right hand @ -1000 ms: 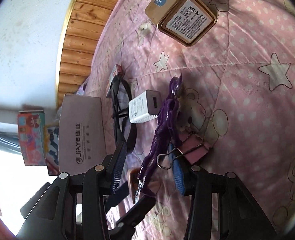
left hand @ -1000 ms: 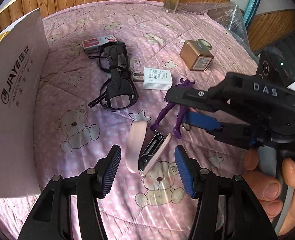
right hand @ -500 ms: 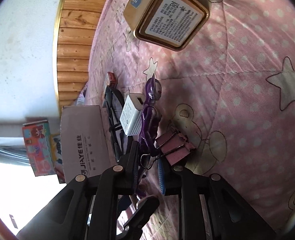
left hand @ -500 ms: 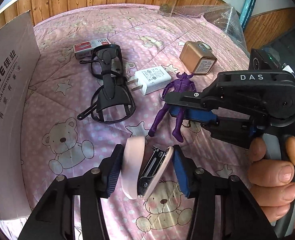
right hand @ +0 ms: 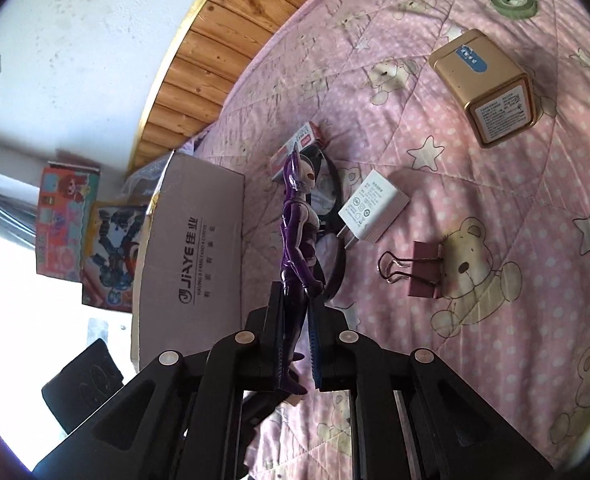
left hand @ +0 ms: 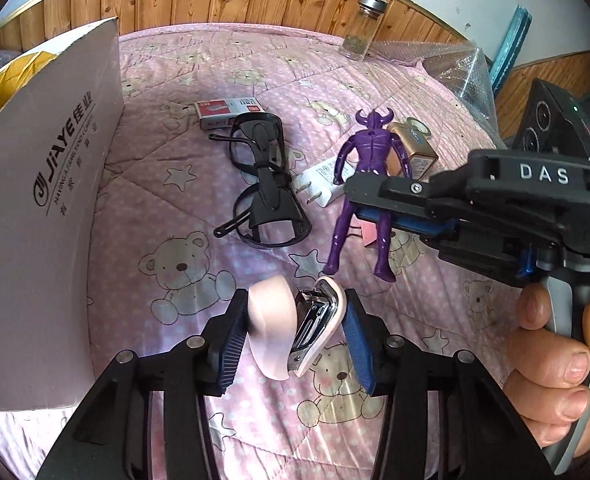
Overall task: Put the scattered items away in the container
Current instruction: 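Grasp the pink stapler with the left tool while the right tool grasps the purple figure, then carry the stapler with the left tool while the right tool carries the figure over the box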
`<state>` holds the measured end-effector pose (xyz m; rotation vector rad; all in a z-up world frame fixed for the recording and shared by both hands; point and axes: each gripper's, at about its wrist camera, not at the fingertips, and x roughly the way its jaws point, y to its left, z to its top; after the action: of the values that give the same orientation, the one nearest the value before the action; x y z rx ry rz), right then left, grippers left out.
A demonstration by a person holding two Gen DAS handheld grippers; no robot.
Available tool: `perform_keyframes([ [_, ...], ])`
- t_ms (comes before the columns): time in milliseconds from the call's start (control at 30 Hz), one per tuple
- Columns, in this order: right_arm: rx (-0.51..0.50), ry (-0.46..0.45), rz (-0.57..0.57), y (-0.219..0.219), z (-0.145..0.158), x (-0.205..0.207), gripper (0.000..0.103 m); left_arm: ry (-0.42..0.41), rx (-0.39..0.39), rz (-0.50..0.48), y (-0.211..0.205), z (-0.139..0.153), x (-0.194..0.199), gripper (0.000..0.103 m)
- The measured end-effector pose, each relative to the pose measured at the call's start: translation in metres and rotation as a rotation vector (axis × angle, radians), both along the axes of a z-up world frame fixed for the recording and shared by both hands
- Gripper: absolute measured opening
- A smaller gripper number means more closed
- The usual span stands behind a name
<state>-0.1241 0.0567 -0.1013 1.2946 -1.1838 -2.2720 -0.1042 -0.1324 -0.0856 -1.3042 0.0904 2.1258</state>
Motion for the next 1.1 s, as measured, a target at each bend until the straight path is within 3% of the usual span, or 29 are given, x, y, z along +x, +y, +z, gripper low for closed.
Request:
perform_keyframes([
  [267,0.171,0.030,0.019,-0.006,0.017,0.031,0.012,0.010,0.072,0.055,-0.023,0.021,0.002,0.047],
  [867,0.249,0.113,0.097,-0.051,0.054,0.076,0.012,0.110,0.153,0.108,-0.058,0.067,0.038,0.047],
  [1100,0.300,0.184,0.125,-0.069,0.079,0.091,0.012,0.143,0.182,0.117,-0.069,0.082,0.050,0.047],
])
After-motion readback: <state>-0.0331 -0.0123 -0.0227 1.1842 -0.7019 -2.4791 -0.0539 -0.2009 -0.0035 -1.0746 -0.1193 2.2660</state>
